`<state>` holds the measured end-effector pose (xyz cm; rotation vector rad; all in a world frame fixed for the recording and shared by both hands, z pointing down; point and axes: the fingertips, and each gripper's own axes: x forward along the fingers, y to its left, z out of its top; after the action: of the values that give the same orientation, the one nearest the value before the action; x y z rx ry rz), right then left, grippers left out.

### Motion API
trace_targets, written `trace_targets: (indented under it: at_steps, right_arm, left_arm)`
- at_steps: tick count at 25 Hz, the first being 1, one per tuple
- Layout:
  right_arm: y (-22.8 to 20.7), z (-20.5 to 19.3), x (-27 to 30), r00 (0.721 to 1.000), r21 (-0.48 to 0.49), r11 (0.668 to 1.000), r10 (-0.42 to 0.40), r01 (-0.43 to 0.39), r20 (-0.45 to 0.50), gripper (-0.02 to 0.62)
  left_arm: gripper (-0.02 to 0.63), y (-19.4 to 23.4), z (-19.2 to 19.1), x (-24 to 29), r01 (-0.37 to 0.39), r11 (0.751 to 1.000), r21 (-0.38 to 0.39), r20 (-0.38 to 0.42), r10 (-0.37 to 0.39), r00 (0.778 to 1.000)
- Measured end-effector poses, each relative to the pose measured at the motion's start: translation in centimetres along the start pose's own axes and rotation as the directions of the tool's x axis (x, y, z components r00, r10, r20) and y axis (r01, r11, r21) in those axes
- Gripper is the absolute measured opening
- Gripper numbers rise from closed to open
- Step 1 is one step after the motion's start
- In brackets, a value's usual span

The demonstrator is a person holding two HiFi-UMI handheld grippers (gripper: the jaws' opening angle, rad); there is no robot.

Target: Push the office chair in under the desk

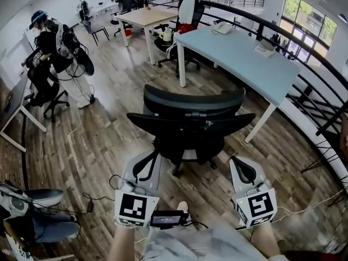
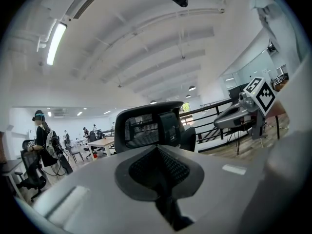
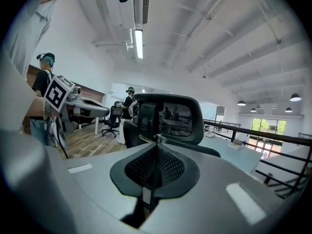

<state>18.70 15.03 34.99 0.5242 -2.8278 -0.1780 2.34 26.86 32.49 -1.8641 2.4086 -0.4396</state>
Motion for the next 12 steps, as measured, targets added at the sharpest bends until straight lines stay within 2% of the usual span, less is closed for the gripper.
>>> trace_targets:
  at_steps: [9, 12]
  right_arm:
    - [-2.1, 1.0, 4.6, 0.997, -0.034, 0.997, -0.073, 0.073, -0.001, 0.008]
    - [-3.3, 1.4, 5.8, 0.994, -0.055, 0.993, -0.105, 0.105, -0.002, 0.008]
  left_arm:
    - [0.005, 4.4, -1.2, 3.9, 0.009, 1.000, -0.017, -0.015, -0.010, 1.000]
    - [0.005, 5.9, -0.9, 5.2, 0.007, 1.000, -0.027, 0.009, -0.006, 1.000]
